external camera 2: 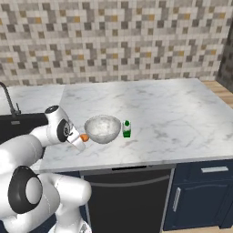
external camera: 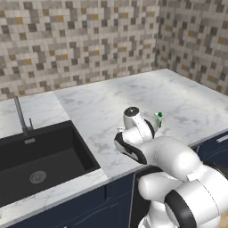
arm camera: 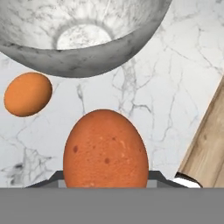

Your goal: Gather the eggs and milk located in the vicinity of the sink area and place them right next to the bowl.

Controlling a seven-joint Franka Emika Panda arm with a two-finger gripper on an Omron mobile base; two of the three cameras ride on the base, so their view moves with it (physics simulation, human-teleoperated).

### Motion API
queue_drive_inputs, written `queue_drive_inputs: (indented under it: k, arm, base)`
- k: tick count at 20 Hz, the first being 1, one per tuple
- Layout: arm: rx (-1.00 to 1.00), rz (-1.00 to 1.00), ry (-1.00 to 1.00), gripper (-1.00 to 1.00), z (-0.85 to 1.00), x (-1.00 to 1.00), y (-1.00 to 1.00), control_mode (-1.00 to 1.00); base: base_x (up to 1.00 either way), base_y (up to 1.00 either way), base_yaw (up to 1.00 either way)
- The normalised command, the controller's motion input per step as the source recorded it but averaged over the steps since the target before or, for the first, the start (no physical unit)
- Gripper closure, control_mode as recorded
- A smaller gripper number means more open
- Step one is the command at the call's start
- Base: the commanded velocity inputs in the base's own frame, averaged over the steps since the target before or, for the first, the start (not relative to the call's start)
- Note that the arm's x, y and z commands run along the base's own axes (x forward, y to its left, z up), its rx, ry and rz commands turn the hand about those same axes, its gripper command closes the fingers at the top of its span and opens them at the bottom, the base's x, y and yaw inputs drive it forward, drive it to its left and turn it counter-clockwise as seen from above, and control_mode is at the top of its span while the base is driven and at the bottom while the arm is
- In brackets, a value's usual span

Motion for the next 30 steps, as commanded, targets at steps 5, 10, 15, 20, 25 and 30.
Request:
queue_drive_inputs:
  k: [5,10,15,20,25,30]
  arm:
    - [0.0,0.03,-0.01,1.0,-0.07,0.0,0.0,-1.0]
    - [0.0,0.0,0.03,1.0,-0.29,0.04,-0.13,-1.0]
    - [0.0,0.02,0.0,1.0,-0.16,0.12,-0.3,-1.0]
    - [0.0,0.06,0.0,1.0,0.0,0.15,-0.26,-1.0]
    - [0.0,0.08,0.0,1.0,-0.01,0.31,-0.14,-1.0]
    - [0.0,0.06,0.0,1.0,-0.02,0.18,0.0,-1.0]
  base:
    - [0.0,0.0,0.0]
    - [0.0,0.0,0.0]
    - [0.0,0.0,0.0]
    - [0.0,0.0,0.0]
    - [0.0,0.0,0.0]
    - [0.0,0.0,0.0]
